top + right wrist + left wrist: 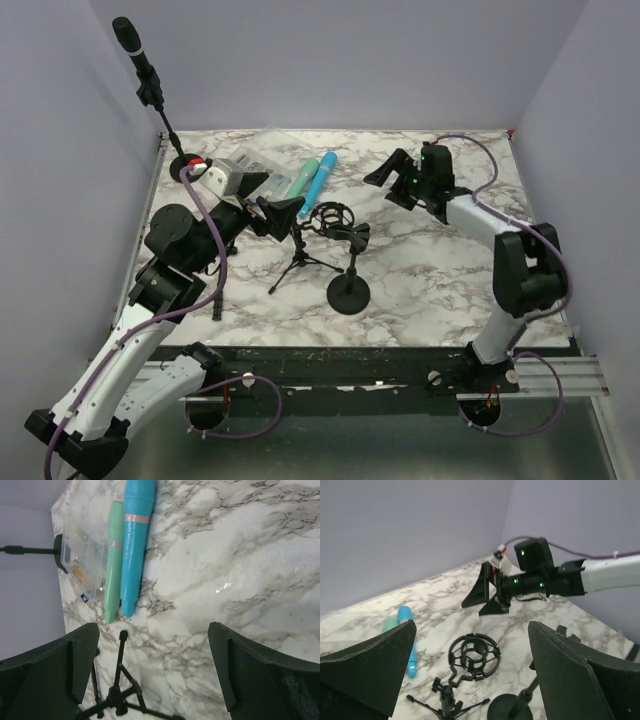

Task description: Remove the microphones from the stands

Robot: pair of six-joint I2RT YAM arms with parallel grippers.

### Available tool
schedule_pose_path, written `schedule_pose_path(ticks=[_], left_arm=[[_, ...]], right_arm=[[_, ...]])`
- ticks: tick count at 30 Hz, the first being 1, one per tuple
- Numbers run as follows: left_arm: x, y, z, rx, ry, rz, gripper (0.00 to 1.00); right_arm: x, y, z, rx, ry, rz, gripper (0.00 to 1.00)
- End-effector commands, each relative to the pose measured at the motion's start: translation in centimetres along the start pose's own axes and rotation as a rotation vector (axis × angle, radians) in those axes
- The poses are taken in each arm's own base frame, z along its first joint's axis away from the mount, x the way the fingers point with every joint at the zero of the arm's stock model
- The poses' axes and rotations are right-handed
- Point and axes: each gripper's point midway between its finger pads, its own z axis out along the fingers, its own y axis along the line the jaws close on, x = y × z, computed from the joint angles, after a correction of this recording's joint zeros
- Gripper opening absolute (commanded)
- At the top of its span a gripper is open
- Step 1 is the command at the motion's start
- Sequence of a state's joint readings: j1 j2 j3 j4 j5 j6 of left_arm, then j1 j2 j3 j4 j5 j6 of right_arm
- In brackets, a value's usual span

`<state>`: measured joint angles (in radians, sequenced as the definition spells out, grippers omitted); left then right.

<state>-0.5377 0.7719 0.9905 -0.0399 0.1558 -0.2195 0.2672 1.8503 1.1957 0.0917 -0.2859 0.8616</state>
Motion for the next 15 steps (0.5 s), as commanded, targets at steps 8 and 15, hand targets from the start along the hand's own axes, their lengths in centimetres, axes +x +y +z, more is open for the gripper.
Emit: schedule_pose_path(ticks=[8,15], left_arm=[[0.9,-6.9,0.9,0.396,0.102,-0.061,0.99],[1.6,-7.5,0.9,0.418,0.117,-0.041,0.99]], right_arm=[[4.2,6.1,-18.2,-0.18,0.015,-0.32,1.0],[6.7,13.3,-26.6,-0.575,0.006,-0.303,1.0]])
